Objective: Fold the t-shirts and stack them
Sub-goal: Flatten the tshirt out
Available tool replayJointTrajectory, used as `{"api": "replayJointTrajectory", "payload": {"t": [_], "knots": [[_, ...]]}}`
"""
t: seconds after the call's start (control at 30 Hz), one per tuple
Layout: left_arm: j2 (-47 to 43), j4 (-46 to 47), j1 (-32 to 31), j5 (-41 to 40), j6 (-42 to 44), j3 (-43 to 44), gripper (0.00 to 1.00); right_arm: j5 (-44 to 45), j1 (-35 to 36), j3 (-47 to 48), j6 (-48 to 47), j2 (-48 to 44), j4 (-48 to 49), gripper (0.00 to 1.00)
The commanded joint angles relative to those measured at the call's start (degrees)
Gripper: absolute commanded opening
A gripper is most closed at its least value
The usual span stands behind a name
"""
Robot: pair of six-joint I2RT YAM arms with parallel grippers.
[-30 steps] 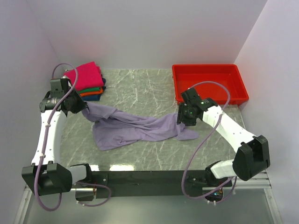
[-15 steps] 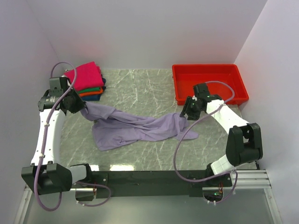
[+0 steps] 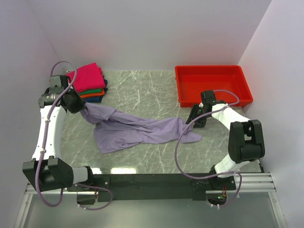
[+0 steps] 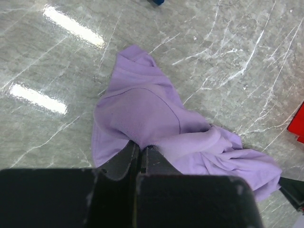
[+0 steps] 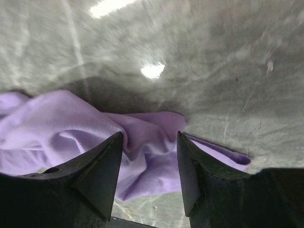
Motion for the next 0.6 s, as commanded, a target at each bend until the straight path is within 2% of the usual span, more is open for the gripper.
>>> {"api": "replayJointTrajectory", "payload": {"t": [0.0,0.3,0.4,0.5,0.57], "knots": [[-0.07,1.00,0.76,-0.48,0.72,2.21,0.00,-1.42,0.04,-2.06,-0.34,0.87,1.03,0.56],[-0.33,1.53,1.64,0.49,0.72,1.42,0.00,-1.15,1.27,-3.38,-0.34,3.41,1.11,0.56],[-0.68,1.27,1.90,0.23,0.72,1.51,0.00,-2.03,2.15,-3.38,0.27,4.64,1.90,0.51],[-1.21,1.18,2.08,0.14,0.72,1.42,0.00,-3.26,2.50,-3.38,0.45,5.78,2.96,0.37],[-1.47,1.27,2.17,0.49,0.64,1.42,0.00,-3.70,2.42,-2.51,0.27,6.05,2.79,0.18]]}}
